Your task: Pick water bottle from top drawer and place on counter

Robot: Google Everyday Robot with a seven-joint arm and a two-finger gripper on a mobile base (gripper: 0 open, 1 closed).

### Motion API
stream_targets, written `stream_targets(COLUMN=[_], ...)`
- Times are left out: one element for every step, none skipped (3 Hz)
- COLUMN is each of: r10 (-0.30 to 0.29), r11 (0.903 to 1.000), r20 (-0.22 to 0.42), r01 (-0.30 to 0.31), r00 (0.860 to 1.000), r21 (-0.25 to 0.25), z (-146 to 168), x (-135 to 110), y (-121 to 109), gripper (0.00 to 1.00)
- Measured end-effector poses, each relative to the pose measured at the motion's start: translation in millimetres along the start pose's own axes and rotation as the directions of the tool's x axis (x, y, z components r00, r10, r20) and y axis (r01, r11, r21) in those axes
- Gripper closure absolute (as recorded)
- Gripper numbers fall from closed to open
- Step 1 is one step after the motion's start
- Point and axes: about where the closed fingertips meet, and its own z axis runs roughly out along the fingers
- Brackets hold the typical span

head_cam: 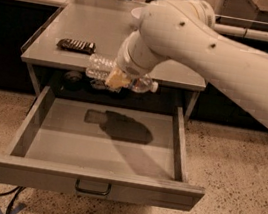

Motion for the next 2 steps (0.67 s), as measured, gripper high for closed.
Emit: stream_targets(r10=[-0.097,-0.147], r11=[0.986,0.9655], r20=[-0.067,-0.055], r01=[0.105,0.155], r00=[0.993,0.988], r21=[0.13,0.209], z=[-23,-42], x=[-41,-78], y=[-77,-107], gripper=[1.0,1.0])
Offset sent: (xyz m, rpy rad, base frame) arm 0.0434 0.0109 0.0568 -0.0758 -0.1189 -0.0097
